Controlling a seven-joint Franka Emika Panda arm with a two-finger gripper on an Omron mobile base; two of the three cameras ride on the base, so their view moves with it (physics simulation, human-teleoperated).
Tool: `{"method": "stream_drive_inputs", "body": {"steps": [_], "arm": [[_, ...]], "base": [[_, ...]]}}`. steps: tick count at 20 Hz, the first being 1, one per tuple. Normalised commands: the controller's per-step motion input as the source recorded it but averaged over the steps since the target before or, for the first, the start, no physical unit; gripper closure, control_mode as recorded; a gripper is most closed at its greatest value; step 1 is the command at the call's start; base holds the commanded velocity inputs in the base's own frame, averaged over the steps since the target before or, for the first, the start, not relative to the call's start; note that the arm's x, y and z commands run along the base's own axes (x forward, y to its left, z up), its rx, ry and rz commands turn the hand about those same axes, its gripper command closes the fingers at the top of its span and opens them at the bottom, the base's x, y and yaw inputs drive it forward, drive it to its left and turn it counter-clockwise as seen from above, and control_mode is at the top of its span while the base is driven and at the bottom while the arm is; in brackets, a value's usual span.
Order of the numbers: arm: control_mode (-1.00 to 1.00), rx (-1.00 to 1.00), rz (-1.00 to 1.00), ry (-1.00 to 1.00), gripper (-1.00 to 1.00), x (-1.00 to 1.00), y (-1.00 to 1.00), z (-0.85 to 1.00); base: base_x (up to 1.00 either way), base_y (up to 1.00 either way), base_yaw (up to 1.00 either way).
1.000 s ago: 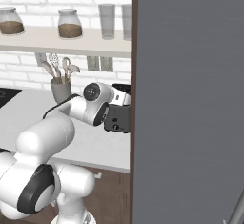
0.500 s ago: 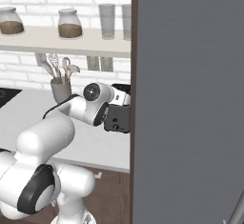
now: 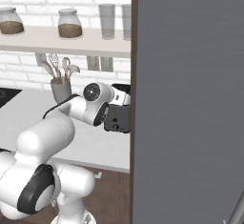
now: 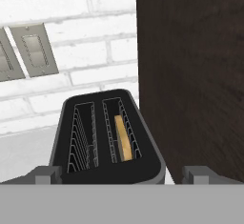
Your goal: Start the toaster. Once the lever pops up, take the bread to the plate on the dining counter.
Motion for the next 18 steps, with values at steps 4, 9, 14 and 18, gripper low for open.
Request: {"method": "stream_drive_inputs", "body": {"steps": [4,9,14,18], "arm": [[-1.00,0.00,0.00,0.00,-1.00,0.00,0.00,0.00],[-1.00,0.00,0.00,0.00,-1.00,0.00,0.00,0.00],[-1.00,0.00,0.00,0.00,-1.00,0.00,0.00,0.00],[-1.00,0.00,0.00,0.00,-1.00,0.00,0.00,0.00]], "base": [[0.00,0.00,0.00],[0.00,0.00,0.00],[0.00,0.00,0.00],[0.00,0.00,0.00]]}}
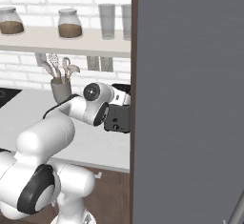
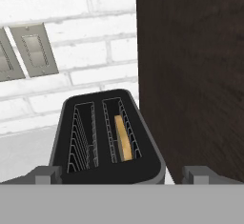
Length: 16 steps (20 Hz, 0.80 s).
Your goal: Start the toaster. Once the lever pops up, take the bread to the plate on the dining counter.
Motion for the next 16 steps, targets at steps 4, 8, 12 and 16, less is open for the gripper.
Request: {"method": "stream_drive_inputs", "body": {"steps": [4,8,12,16], "arm": [[-1.00,0.00,0.00,0.00,-1.00,0.00,0.00,0.00],[-1.00,0.00,0.00,0.00,-1.00,0.00,0.00,0.00],[-1.00,0.00,0.00,0.00,-1.00,0.00,0.00,0.00],[-1.00,0.00,0.00,0.00,-1.00,0.00,0.00,0.00]], "base": [[0.00,0.00,0.00],[0.00,0.00,0.00],[0.00,0.00,0.00],[0.00,0.00,0.00]]}}
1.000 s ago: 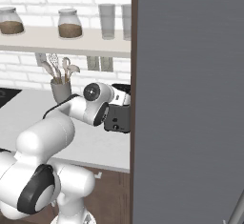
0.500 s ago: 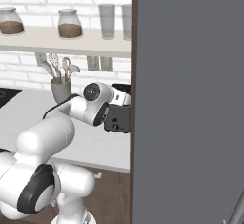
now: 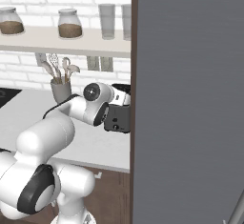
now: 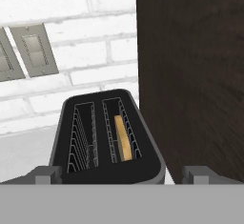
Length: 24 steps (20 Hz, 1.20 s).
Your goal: Start the toaster. Once the lever pops up, take the bread to the plate on the dining counter.
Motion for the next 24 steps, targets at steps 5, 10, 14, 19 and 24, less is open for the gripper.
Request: {"method": "stream_drive_inputs", "body": {"steps": [5,10,14,19,24], "arm": [[-1.00,0.00,0.00,0.00,-1.00,0.00,0.00,0.00],[-1.00,0.00,0.00,0.00,-1.00,0.00,0.00,0.00],[-1.00,0.00,0.00,0.00,-1.00,0.00,0.00,0.00],[-1.00,0.00,0.00,0.00,-1.00,0.00,0.00,0.00],[-1.00,0.00,0.00,0.00,-1.00,0.00,0.00,0.00]], "base": [[0.00,0.00,0.00],[0.00,0.00,0.00],[0.00,0.00,0.00],[0.00,0.00,0.00],[0.00,0.00,0.00]]}}
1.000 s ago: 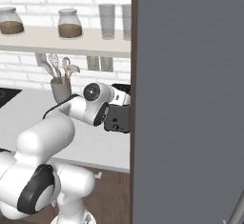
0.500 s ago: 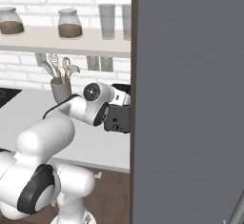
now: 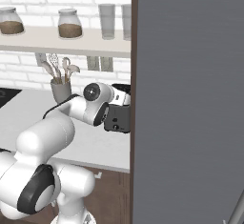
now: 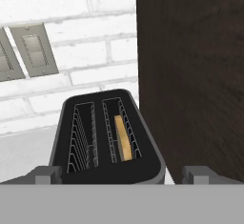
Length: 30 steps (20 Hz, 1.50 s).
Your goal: Start the toaster. Once the lever pops up, take the bread to the plate on the dining counter.
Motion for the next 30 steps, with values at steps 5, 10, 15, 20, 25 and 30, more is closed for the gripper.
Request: {"method": "stream_drive_inputs", "body": {"steps": [5,10,15,20,25,30], "arm": [[-1.00,0.00,0.00,0.00,-1.00,0.00,0.00,0.00],[-1.00,0.00,0.00,0.00,-1.00,0.00,0.00,0.00],[-1.00,0.00,0.00,0.00,-1.00,0.00,0.00,0.00],[-1.00,0.00,0.00,0.00,-1.00,0.00,0.00,0.00],[-1.00,0.00,0.00,0.00,-1.00,0.00,0.00,0.00],[-1.00,0.00,0.00,0.00,-1.00,0.00,0.00,0.00]], "base": [[0.00,0.00,0.00],[0.00,0.00,0.00],[0.00,0.00,0.00],[0.00,0.00,0.00],[0.00,0.00,0.00],[0.00,0.00,0.00]]}}
